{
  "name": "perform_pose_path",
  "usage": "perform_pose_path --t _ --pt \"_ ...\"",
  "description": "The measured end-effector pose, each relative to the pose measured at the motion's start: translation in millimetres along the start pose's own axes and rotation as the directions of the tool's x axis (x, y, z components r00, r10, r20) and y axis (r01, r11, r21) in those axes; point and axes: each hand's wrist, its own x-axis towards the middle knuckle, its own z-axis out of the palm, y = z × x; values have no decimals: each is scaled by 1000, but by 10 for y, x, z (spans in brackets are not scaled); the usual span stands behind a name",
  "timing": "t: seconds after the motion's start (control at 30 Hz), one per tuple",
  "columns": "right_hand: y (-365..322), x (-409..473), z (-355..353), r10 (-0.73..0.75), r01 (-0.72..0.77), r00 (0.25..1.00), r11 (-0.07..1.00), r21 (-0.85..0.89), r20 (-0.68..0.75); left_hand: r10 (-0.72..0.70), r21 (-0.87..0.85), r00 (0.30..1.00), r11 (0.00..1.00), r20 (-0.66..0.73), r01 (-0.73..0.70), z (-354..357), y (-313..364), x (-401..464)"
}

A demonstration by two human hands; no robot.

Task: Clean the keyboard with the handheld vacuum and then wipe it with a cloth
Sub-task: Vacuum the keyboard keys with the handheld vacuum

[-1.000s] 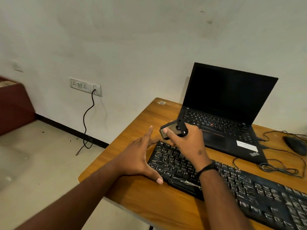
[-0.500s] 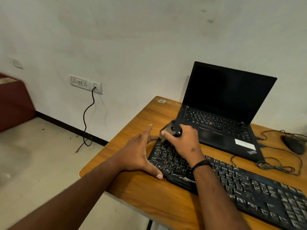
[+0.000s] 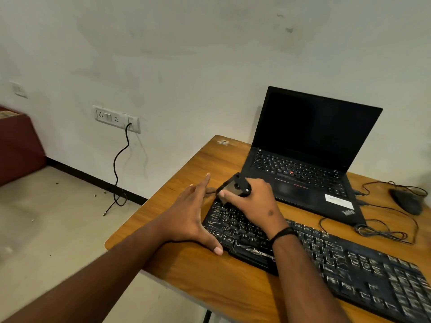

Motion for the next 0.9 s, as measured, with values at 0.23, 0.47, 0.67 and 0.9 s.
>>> perform_pose_path --t 0.23,0.47,0.67,0.9 --pt "26 21 -100 -1 1 996 1000 3 -91 25 49 1000 998 2 -25 3 84 -3" --pt "70 14 -107 26 -27 992 1000 -8 -124 30 37 1000 999 3 -31 -3 94 -17" --pt "80 -11 -133 33 -47 990 994 -100 -136 11 14 1000 1000 0 -11 15 17 27" --pt "74 -23 -137 -3 -15 993 988 -153 -120 5 15 1000 1000 -4 -5 29 -13 43"
